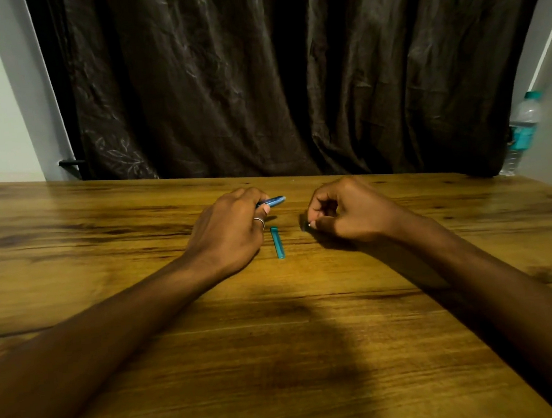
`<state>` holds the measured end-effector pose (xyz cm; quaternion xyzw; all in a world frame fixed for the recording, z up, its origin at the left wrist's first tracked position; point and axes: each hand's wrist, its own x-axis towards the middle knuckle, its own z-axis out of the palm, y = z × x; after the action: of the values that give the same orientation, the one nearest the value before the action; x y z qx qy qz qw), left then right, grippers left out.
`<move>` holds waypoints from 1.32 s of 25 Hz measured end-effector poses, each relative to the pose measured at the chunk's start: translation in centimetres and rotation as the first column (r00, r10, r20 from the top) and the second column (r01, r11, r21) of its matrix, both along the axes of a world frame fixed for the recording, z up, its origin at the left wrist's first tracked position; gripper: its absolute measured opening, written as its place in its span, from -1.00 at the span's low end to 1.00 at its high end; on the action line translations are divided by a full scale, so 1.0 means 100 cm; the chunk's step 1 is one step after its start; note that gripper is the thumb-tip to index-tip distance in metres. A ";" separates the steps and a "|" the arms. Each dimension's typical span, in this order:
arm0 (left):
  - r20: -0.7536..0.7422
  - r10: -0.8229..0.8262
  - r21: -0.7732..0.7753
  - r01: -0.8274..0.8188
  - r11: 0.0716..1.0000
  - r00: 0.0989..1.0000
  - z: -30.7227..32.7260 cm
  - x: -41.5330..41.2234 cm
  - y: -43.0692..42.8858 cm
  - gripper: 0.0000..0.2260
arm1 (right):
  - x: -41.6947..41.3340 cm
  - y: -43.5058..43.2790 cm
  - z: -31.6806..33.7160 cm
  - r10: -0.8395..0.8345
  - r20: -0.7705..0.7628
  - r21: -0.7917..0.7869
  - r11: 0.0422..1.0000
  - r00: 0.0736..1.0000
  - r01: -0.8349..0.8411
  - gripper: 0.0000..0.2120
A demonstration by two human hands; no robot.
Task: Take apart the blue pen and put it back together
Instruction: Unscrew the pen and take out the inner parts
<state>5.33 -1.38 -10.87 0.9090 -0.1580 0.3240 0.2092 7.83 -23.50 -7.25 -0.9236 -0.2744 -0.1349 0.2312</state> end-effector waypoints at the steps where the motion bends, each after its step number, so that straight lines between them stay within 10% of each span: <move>1: 0.002 0.000 0.002 0.000 1.000 1.000 0.000 0.000 0.000 -0.80 | 0.001 0.000 0.000 0.016 -0.015 -0.029 0.999 1.000 -0.016 -0.88; 12: -0.006 0.002 0.006 -0.002 1.000 1.000 -0.001 0.002 0.000 -0.80 | 0.003 -0.001 -0.001 0.071 -0.095 -0.084 0.993 0.993 -0.079 -0.90; 22: -0.184 0.149 -0.045 -0.160 0.986 0.972 0.018 -0.008 0.003 -0.71 | 0.003 0.000 -0.001 -0.150 0.388 -0.075 0.978 0.910 0.193 -0.64; 33: -0.421 0.141 0.082 -0.118 0.990 0.896 0.025 -0.016 -0.005 -0.75 | 0.004 0.004 -0.004 -0.160 0.461 -0.083 0.972 0.873 0.222 -0.67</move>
<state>3.73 -1.92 -8.34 0.9716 -0.0564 0.1267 0.1919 8.19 -23.08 -7.61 -0.9030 -0.2360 -0.3489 0.0848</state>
